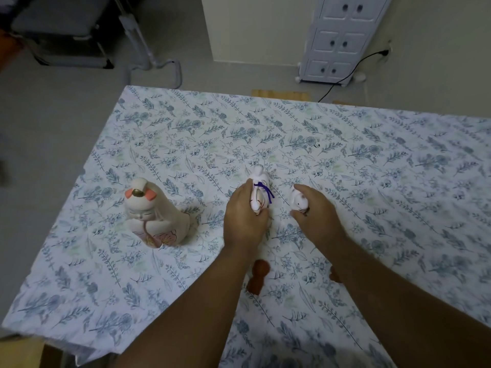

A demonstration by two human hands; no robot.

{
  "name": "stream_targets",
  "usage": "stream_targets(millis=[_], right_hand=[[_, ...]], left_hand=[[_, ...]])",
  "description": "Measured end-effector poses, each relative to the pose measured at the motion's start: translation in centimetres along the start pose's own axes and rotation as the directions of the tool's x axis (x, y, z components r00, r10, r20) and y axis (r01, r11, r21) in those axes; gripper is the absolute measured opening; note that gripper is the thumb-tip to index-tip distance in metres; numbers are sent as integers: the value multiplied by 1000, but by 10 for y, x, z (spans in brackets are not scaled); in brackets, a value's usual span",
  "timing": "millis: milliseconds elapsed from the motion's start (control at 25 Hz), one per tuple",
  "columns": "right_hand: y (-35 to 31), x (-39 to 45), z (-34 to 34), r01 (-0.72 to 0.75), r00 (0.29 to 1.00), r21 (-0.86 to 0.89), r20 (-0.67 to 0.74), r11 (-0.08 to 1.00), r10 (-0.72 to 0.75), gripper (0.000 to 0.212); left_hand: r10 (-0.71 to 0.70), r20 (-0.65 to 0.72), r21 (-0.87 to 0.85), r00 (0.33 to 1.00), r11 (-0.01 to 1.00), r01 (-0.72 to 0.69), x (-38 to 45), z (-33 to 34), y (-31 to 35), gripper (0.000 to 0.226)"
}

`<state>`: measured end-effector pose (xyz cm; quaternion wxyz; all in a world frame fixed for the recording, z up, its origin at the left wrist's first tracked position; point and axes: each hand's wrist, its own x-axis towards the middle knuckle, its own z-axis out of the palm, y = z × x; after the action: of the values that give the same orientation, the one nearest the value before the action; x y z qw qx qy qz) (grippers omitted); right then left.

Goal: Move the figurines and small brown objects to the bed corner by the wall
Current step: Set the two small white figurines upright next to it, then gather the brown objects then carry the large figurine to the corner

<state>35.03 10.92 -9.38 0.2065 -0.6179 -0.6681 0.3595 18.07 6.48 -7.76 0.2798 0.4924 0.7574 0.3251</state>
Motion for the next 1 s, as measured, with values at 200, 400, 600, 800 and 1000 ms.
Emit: stream_targets(millis=[200, 400, 600, 800, 1000], right_hand=[[2, -40, -19, -77, 997, 15, 4, 997, 77, 74], [42, -105, -45, -224, 972, -274, -127, 935, 196, 56], [77, -142, -37, -390, 919, -212, -154, 896, 364, 40], [66, -148, -27, -188, 979, -104, -97, 977, 178, 14], [36, -142, -13, -36, 999, 16, 10, 999, 35, 21]], left_hand=[[-139, 40, -137, 989, 980, 143, -38, -15, -9, 93], [-121, 212, 140, 970, 986, 92, -101, -12, -33, 56], [-8, 208, 117, 978, 993, -17, -124, -5, -44, 12], [-111, 225, 17, 968, 994, 110, -134, -5, -39, 21], [-140, 190, -18, 972, 989, 146, -130, -8, -36, 42]])
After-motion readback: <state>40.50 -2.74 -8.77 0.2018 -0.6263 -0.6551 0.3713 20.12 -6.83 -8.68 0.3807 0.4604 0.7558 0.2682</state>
